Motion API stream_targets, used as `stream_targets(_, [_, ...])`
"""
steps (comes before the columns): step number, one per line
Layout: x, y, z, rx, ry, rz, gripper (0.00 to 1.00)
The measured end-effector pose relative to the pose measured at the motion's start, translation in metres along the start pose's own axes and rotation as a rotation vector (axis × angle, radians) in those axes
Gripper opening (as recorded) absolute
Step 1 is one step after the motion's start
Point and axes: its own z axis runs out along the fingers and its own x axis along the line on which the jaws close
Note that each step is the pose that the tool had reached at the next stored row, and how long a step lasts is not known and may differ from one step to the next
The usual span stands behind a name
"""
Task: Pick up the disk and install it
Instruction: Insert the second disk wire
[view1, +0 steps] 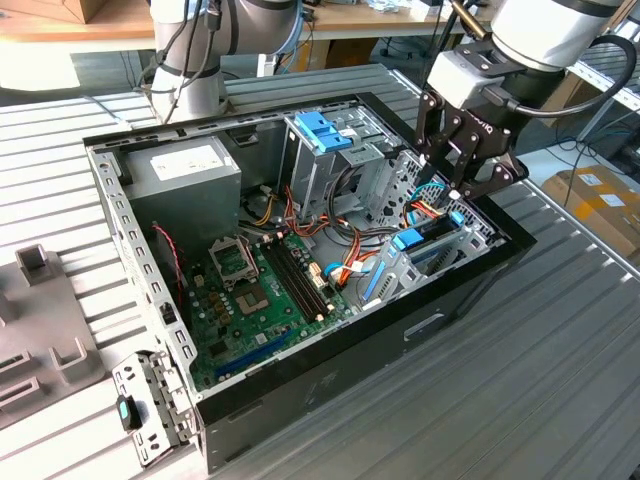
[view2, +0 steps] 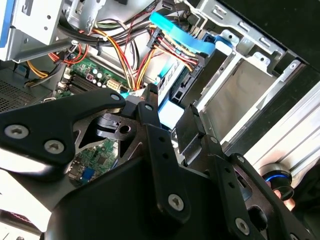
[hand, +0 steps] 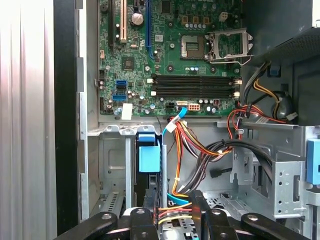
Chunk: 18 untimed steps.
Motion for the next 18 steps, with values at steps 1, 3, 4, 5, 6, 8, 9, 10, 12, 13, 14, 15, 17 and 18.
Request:
stream_targets(1, [0.0, -0.0012, 0.0, 0.0, 0.0001, 0.0, 0.42])
stream_targets(3, [0.0, -0.0038, 0.0, 0.0, 0.0001, 0.0, 0.42])
stream_targets(4, [0.0, -0.0054, 0.0001, 0.0, 0.0, 0.0, 0.42])
stream_targets(5, [0.0, -0.0065, 0.0, 0.0, 0.0001, 0.0, 0.42])
stream_targets(6, [0.0, -0.0078, 0.0001, 0.0, 0.0, 0.0, 0.42])
stream_targets(8, [0.0001, -0.0107, 0.0001, 0.0, 0.0, 0.0, 0.42])
stream_targets(9, [0.0001, -0.012, 0.0001, 0.0, 0.0, 0.0, 0.42])
stream_targets(10, [0.0001, -0.0138, 0.0002, 0.0, 0.0, 0.0, 0.42])
stream_targets(12, [0.0001, -0.0172, 0.0002, 0.0, 0.0001, 0.0, 0.42])
stream_targets(13, [0.0001, -0.0184, 0.0002, 0.0, 0.0001, 0.0, 0.42])
stream_targets(14, [0.0001, -0.0201, 0.0002, 0.0, 0.0, 0.0, 0.42])
stream_targets(15, [0.0001, -0.0215, 0.0002, 0.0, 0.0001, 0.0, 0.42])
stream_targets(17, [0.0001, -0.0242, 0.0003, 0.0, 0.0, 0.0, 0.42])
stream_targets(18, [0.0001, -0.0262, 0.0003, 0.0, 0.0, 0.0, 0.42])
